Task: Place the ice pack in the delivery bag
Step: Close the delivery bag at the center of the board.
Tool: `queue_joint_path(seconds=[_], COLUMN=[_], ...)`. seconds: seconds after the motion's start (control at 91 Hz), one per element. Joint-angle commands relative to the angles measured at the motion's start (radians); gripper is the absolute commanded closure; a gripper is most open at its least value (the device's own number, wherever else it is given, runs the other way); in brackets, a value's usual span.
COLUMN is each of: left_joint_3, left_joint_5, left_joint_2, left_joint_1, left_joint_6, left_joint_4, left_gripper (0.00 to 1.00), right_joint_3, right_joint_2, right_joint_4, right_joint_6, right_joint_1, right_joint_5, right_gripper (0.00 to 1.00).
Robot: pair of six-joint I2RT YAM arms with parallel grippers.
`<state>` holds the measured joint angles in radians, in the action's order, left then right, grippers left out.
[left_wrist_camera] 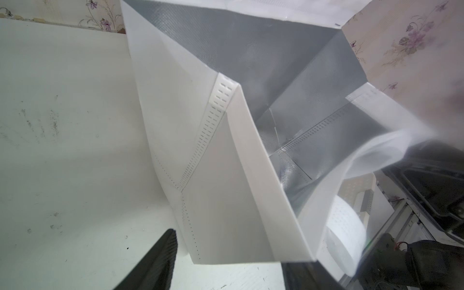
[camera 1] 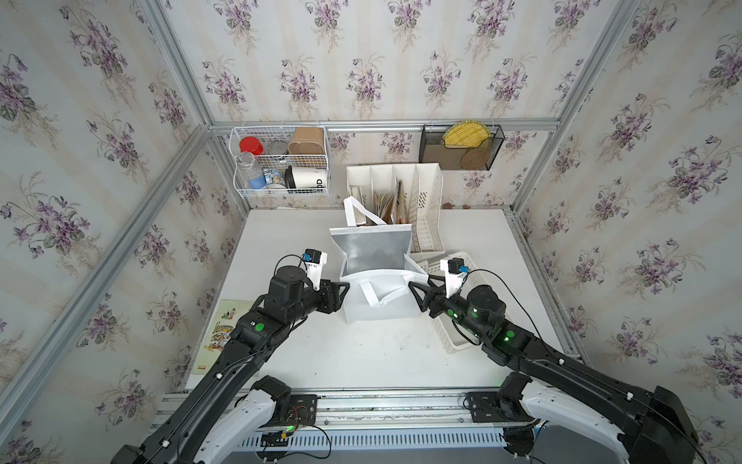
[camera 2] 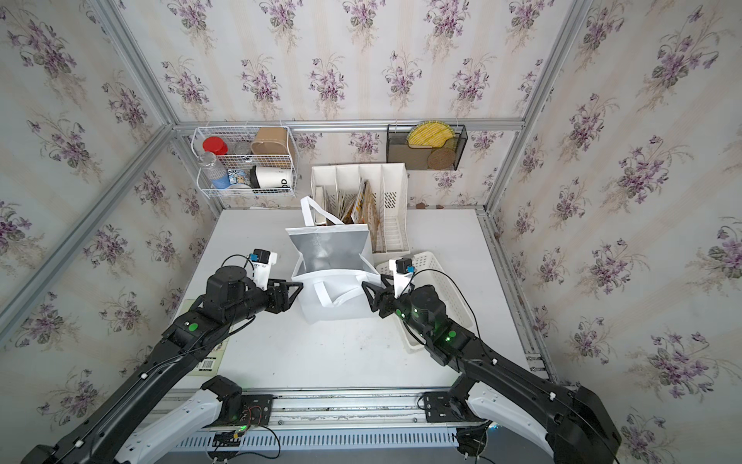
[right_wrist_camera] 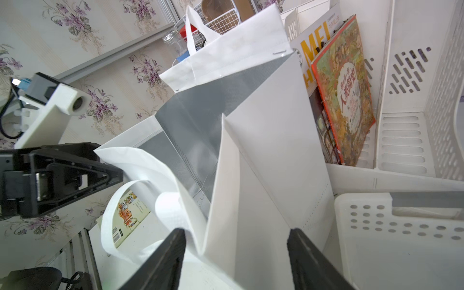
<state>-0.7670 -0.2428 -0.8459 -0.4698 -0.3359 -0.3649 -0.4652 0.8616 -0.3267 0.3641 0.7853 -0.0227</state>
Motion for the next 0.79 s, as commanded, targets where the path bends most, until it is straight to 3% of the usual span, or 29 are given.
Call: queue_joint_path(seconds=[0.0, 0.341, 0.78], left_joint_3=[0.003, 0.021, 0.043], left_joint_5=[-0.072, -0.08, -0.089], left_joint_2=[-0.036, -0.04, -0.007], left_joint_1=[0.0, 0.0, 0.0], left_joint_6=[-0.054, -0.089, -0.118], left_joint_4=[0.125, 0.17, 0.18], left_gripper=[0.33, 0.38, 0.37], right_joint_3=[0.016, 0.021, -0.17], right_joint_2=[-0.069, -0.251, 0.077], right_joint_4=[0.048, 0.101, 0.153], right_joint_6=[-0.013, -0.022, -0.079], right_joint_1=[0.0, 0.0, -0.008], right_joint_5=[0.017, 0.015, 0.017], right_gripper=[0.18, 0.0, 0.01])
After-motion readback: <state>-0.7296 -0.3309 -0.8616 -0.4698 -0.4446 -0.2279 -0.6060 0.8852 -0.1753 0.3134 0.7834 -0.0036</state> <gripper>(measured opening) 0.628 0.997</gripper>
